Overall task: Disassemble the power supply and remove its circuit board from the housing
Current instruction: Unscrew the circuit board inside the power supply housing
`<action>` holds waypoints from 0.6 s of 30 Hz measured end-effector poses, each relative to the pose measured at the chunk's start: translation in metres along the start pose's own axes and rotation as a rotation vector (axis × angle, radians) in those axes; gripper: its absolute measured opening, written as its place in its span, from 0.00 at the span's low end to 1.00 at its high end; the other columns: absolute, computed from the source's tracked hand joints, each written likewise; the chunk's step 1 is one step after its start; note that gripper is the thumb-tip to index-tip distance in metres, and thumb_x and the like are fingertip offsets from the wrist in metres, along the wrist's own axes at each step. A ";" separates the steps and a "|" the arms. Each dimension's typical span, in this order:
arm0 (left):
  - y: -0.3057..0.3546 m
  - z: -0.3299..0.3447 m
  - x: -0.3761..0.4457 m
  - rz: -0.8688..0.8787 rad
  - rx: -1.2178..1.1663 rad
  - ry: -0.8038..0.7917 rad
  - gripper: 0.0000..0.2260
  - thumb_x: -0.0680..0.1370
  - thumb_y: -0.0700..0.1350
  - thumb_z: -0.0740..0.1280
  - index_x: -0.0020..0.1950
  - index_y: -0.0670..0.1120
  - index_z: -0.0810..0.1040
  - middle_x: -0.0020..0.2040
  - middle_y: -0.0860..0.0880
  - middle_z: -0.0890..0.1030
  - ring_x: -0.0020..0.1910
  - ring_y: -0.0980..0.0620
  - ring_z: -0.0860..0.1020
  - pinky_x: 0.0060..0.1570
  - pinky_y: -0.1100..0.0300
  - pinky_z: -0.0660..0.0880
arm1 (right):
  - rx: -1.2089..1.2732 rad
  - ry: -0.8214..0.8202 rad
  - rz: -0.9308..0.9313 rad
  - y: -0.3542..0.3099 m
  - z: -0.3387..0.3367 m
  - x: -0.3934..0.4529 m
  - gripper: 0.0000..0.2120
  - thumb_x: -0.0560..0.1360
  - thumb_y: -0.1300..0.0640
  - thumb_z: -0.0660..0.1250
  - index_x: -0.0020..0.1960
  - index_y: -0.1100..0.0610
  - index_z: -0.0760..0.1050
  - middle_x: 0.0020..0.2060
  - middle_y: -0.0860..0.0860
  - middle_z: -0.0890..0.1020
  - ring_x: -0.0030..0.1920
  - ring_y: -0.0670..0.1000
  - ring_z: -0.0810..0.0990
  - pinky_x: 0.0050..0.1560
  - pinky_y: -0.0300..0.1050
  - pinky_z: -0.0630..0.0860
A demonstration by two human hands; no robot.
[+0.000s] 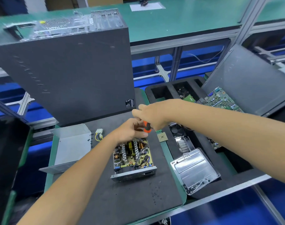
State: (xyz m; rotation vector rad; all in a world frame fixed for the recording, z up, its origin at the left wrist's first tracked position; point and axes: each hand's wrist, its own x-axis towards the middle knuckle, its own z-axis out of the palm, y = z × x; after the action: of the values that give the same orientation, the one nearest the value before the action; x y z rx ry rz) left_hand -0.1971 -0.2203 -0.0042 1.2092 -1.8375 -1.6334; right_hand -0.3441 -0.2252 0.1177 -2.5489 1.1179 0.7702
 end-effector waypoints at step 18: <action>0.017 0.006 0.000 0.046 0.127 0.104 0.11 0.69 0.36 0.76 0.46 0.40 0.76 0.36 0.50 0.79 0.35 0.59 0.75 0.38 0.67 0.72 | 0.179 0.194 0.046 -0.007 0.008 -0.003 0.22 0.75 0.50 0.68 0.60 0.57 0.62 0.47 0.51 0.65 0.42 0.55 0.72 0.40 0.52 0.72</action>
State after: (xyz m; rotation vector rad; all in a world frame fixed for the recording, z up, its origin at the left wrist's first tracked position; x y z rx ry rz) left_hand -0.2071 -0.2182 0.0101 1.2699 -1.9131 -1.4201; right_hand -0.3437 -0.2158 0.1129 -2.4947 1.2467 0.4178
